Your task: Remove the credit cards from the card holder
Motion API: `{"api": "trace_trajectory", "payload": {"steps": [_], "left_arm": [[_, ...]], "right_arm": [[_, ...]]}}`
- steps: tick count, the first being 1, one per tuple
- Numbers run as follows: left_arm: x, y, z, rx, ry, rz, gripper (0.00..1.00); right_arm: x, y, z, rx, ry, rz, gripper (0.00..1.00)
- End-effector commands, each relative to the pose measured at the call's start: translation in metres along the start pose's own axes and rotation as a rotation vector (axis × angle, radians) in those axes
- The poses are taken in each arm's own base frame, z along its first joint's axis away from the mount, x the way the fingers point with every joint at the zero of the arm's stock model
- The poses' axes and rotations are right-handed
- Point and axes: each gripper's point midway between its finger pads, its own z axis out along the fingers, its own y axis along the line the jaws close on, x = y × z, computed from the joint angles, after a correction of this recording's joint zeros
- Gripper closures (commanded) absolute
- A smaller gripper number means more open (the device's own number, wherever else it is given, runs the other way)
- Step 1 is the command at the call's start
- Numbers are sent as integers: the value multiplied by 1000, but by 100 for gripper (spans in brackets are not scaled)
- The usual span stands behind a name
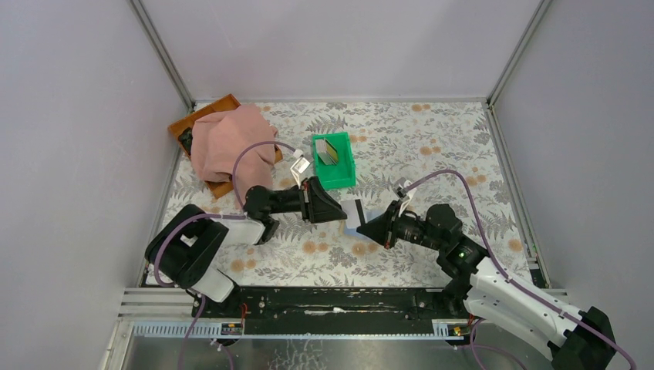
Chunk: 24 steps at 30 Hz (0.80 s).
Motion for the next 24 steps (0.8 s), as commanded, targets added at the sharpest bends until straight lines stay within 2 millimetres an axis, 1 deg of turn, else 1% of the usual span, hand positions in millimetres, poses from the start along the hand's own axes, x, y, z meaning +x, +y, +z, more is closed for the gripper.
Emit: {"api": "trace_trajectory", "payload": {"steps": [1, 3, 5, 6, 9, 12, 13, 14, 16, 17, 22, 23, 24], "left_arm": [[-9, -36, 6, 144, 45, 224, 73], [-11, -39, 8, 157, 57, 235, 77], [-11, -41, 9, 167, 66, 239, 78], [-12, -41, 9, 169, 66, 240, 78], [-13, -43, 10, 173, 67, 242, 73], [-14, -46, 11, 180, 69, 246, 74], [-15, -46, 11, 181, 69, 246, 76], [-15, -46, 10, 179, 66, 244, 82], [-14, -44, 10, 174, 63, 241, 99], [-13, -43, 10, 172, 64, 238, 100], [-14, -39, 10, 159, 50, 227, 100], [-17, -38, 10, 151, 36, 223, 100], [-21, -34, 10, 136, 13, 217, 100]], "right_arm": [[4, 11, -2, -60, 58, -23, 100], [6, 15, -3, -80, 66, -22, 100], [8, 18, -5, -94, 76, -24, 100], [9, 18, -6, -94, 81, -25, 100], [13, 16, -7, -86, 100, -29, 100], [17, 13, -7, -74, 118, -24, 100], [19, 12, -7, -74, 123, -19, 100], [19, 12, -7, -76, 126, -18, 100], [20, 11, -7, -74, 126, -18, 100], [20, 11, -6, -74, 124, -18, 100], [20, 8, -6, -57, 119, -19, 100], [18, 5, -6, -39, 111, -19, 92], [17, 2, -6, -20, 101, -24, 81]]}}
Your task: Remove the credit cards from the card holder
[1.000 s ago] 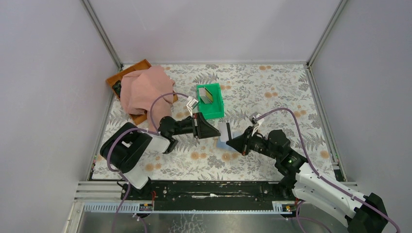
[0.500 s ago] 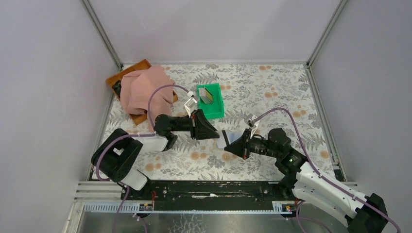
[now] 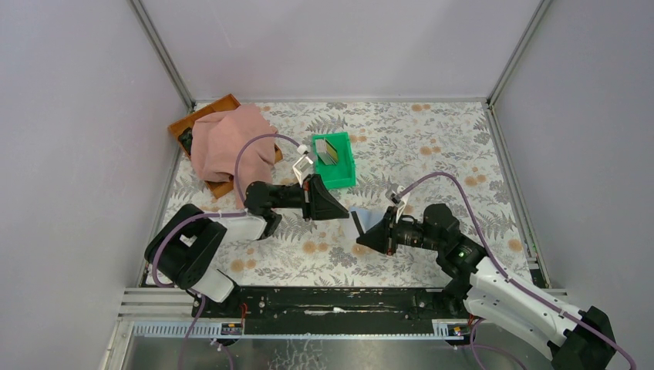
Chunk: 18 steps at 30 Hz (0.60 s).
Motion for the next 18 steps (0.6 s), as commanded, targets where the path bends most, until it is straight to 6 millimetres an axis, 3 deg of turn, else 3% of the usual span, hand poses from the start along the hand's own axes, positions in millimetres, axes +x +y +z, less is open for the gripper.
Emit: {"api": "trace_trajectory", "payload": {"steps": [1, 3, 5, 8, 13, 18], "left_arm": [[-24, -8, 2, 16, -93, 98, 100], [-41, 7, -4, -57, -185, 99, 100], [-57, 22, -8, -132, -268, 119, 100], [-76, 58, -14, -321, -347, 111, 100], [-115, 137, -59, -871, -525, 132, 100], [-139, 176, -89, -1124, -644, 151, 100]], "right_arm": [[-7, -17, -3, 106, -27, -13, 68], [-13, -30, -9, 189, -71, -25, 50], [-17, -47, -18, 301, -117, -26, 45], [-15, -69, -30, 431, -150, -23, 44], [-1, -88, -31, 506, -135, 12, 44], [8, -96, -24, 518, -96, 31, 45]]}}
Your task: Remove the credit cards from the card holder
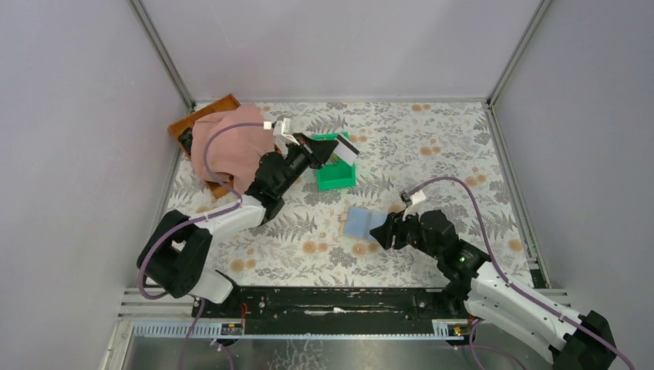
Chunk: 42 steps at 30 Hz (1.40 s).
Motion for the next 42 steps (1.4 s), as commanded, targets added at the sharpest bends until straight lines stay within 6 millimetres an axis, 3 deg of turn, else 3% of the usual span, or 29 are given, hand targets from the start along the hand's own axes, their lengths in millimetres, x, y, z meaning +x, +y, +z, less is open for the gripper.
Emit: {"api": "trace_trajectory", "payload": {"steps": [1, 6, 10, 16, 22, 31, 42], "left_arm": [[-20, 79, 11, -394, -136, 99, 100], [-17, 115, 29, -570, -194, 190, 100], [-5, 131, 46, -608, -186, 196, 100], [-4, 141, 57, -654, -210, 257, 100], [-4, 159, 54, -748, -203, 355, 100], [6, 168, 52, -842, -240, 406, 100], [24, 183, 70, -857, -189, 443, 100]], "right_arm": [[-3, -11, 7, 55, -15, 5, 45], [-1, -11, 9, 50, -13, 5, 45], [3, -12, 9, 52, -12, 9, 45], [9, -15, 10, 56, -8, 18, 45], [10, -16, 11, 59, -5, 17, 46], [14, -18, 13, 60, 2, 20, 47], [17, -19, 13, 61, 5, 20, 47]]}}
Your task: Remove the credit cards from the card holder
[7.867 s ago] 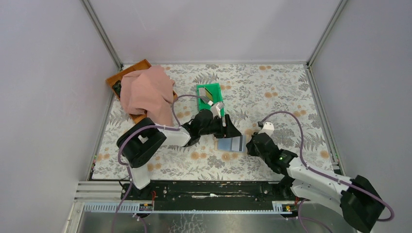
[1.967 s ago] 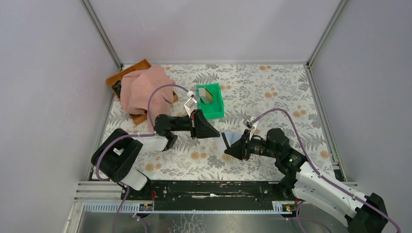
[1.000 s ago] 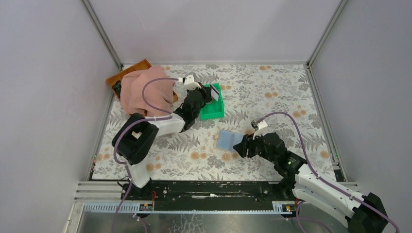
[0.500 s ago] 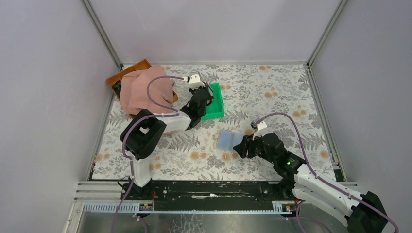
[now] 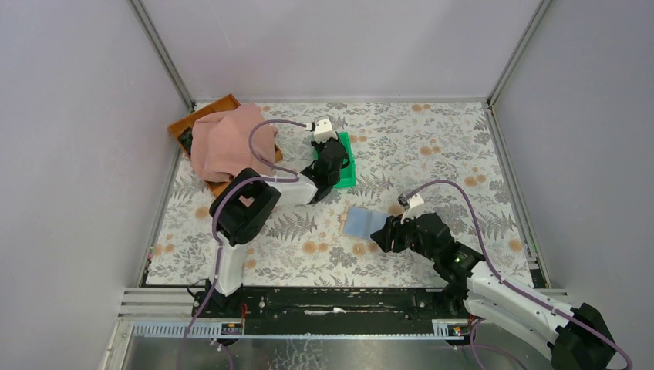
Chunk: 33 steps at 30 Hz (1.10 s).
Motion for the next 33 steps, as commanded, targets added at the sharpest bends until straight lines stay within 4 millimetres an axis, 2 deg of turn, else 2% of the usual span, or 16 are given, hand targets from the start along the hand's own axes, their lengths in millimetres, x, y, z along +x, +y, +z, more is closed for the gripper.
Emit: {"api": "trace_trajectory", "payload": {"steps": [1, 16, 23, 28, 33], "left_arm": [[-4, 2, 8, -41, -24, 42, 100], [25, 27, 12, -107, 28, 170, 100], [22, 38, 15, -134, 43, 189, 100], [31, 51, 17, -149, 103, 157, 100], [34, 54, 16, -142, 115, 142, 100]], "right_arm": [[-15, 1, 2, 3, -60, 2, 47], [-12, 0, 5, 7, -47, -2, 47], [-12, 0, 5, 8, -42, -1, 47], [-11, -1, 6, 10, -40, -1, 47], [-11, 0, 6, 8, -41, -1, 47]]}}
